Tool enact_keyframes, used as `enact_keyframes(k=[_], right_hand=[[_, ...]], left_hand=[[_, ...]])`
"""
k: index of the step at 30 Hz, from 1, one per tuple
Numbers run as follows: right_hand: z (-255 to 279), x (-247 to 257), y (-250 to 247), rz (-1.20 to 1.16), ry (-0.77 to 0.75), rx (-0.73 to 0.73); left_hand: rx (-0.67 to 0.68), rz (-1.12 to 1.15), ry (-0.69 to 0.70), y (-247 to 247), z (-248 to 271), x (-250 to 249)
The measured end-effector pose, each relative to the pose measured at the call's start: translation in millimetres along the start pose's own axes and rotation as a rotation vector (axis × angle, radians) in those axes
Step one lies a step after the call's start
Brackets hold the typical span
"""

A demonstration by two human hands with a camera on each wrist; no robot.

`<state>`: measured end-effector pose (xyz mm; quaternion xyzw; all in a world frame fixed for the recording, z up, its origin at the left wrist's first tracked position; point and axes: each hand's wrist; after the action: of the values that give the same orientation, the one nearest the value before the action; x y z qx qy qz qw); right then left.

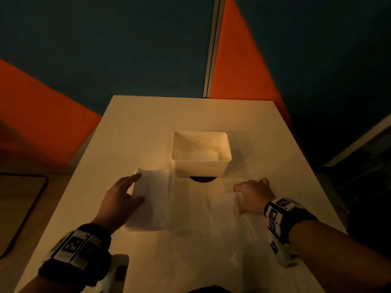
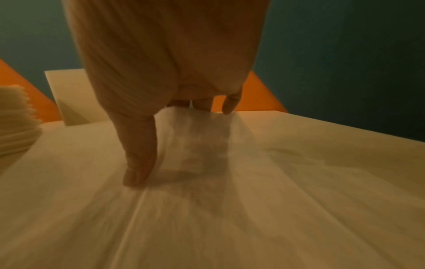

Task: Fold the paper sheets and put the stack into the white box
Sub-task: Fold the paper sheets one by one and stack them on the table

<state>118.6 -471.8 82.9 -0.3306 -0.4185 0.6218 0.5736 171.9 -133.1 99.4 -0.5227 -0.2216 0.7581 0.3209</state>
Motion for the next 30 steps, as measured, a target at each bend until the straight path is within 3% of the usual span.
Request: enact_keyframes(k=[7,12,15,20,23,26,30], right_hand=[[13.7,-3.2,-28.4,-0.085,-0.040,0.018],[27.1,-14.1,-48.7,-0.634,0.000,-0.186],[36.5,-10.2,-55.2,-0.995,0.005,-0.369],[43.4,13.2,-57.8,-1.504,-0.002,-0.619],[46.5,27.2,-59.3,-1.712,-0.020,-0.676],[47.7,37.5,-59.0,-1.796,-0.036,-0.694],[48.7,42.9,-57.5,-1.799,-0.047,-0.708]], left_hand=[[-0.051,-0.046,0.064,2.2,-3.2,1.4],[-0.173,-0.198,0.064,0.8,0.4,-5.5],[-0.169,-0.121,0.179,4.7,6.2,-23.7],[0.096,0.179,0.214,21.4,19.9,-66.0],[0.346,0.388,0.091,29.8,27.8,-87.4],[0.618,0.580,-0.091,37.0,32.9,-106.0],[0.690,0.804,-0.077,40.1,34.2,-121.3]])
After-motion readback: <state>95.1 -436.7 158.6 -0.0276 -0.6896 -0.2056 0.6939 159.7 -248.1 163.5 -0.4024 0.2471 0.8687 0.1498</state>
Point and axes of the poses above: each hand's wrist, its own z-axis away from the middle knuckle, its own y-axis out of the palm, x = y × z, and after that the axes turned 13 degrees about -y, right-handed
